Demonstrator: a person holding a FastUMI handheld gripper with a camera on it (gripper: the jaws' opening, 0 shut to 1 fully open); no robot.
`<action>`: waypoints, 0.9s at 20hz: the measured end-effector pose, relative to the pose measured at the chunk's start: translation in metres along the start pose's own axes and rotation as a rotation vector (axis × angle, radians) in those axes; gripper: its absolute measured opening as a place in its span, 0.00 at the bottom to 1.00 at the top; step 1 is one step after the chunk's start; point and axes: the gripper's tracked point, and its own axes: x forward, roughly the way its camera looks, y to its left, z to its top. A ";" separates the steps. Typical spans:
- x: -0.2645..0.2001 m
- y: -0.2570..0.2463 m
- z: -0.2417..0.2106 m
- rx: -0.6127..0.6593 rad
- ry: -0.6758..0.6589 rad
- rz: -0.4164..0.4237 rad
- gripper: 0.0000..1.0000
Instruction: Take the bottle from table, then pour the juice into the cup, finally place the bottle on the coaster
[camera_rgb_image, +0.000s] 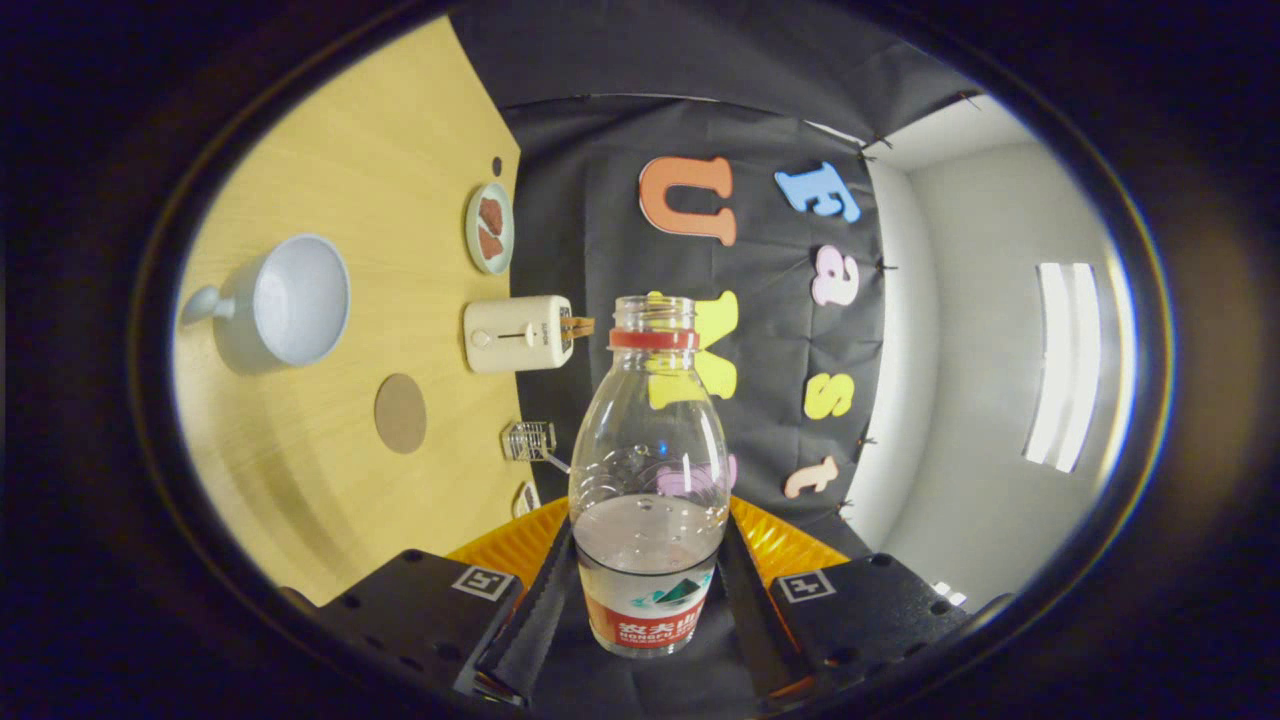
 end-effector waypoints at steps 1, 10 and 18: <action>0.000 0.000 0.001 0.067 0.001 0.003 0.81; 0.006 -0.009 0.015 0.534 0.020 0.025 0.81; 0.039 0.000 0.023 0.951 0.015 0.118 0.81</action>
